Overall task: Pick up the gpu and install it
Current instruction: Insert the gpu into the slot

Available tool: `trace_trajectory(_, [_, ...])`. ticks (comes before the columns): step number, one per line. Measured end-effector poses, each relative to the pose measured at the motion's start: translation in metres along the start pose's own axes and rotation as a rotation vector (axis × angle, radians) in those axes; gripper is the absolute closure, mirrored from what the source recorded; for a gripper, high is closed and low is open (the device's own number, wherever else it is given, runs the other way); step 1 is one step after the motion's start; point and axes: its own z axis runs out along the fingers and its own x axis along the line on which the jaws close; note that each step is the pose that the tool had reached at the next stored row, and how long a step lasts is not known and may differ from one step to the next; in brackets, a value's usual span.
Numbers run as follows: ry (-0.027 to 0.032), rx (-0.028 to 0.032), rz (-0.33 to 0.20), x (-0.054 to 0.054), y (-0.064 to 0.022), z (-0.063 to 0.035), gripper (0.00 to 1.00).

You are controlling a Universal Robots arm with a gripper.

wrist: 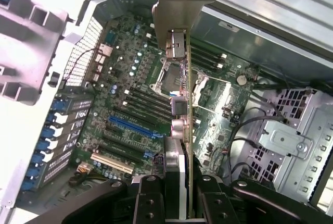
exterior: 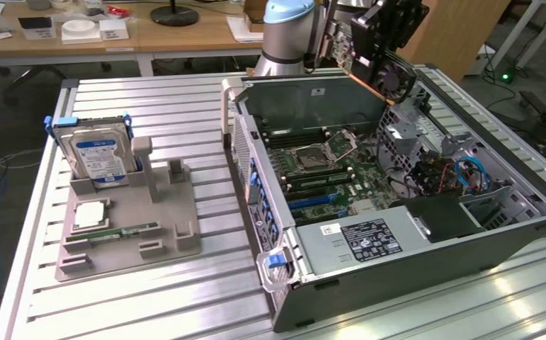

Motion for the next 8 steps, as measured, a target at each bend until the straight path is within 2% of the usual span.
trace_trajectory(8, [0.0023, -0.0015, -0.076, 0.0013, -0.0006, 0.0007, 0.72])
